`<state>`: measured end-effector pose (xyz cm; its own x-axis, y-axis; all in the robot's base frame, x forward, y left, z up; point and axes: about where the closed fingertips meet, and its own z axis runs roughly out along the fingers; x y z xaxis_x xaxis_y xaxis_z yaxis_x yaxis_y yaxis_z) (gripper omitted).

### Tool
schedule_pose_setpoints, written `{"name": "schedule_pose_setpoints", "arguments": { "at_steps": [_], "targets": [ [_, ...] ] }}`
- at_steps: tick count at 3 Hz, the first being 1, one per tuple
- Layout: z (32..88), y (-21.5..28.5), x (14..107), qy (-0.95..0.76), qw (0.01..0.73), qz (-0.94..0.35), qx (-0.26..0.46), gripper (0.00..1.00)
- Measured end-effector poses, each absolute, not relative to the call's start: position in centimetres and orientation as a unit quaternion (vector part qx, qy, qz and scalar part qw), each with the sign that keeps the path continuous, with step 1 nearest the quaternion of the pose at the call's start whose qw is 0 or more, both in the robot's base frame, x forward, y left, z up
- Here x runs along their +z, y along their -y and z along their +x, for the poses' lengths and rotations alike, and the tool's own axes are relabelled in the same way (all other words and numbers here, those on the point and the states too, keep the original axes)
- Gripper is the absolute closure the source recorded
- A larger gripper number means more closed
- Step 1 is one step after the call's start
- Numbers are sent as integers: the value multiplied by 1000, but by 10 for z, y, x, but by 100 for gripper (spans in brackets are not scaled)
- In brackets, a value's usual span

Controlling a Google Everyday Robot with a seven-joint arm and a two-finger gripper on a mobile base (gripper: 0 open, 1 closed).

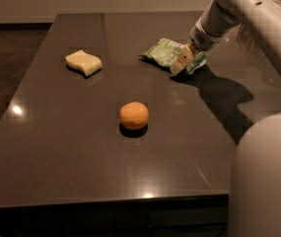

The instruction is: Move green jalapeno chip bag near orange

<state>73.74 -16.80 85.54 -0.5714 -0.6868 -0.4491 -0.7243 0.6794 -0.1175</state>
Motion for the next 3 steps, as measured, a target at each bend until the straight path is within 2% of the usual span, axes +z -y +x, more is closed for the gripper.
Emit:
{"name": "schedule_pose_setpoints", "arguments": {
  "at_steps": [3],
  "targets": [
    [717,156,869,-866,229,-442,38,87]
  ]
}}
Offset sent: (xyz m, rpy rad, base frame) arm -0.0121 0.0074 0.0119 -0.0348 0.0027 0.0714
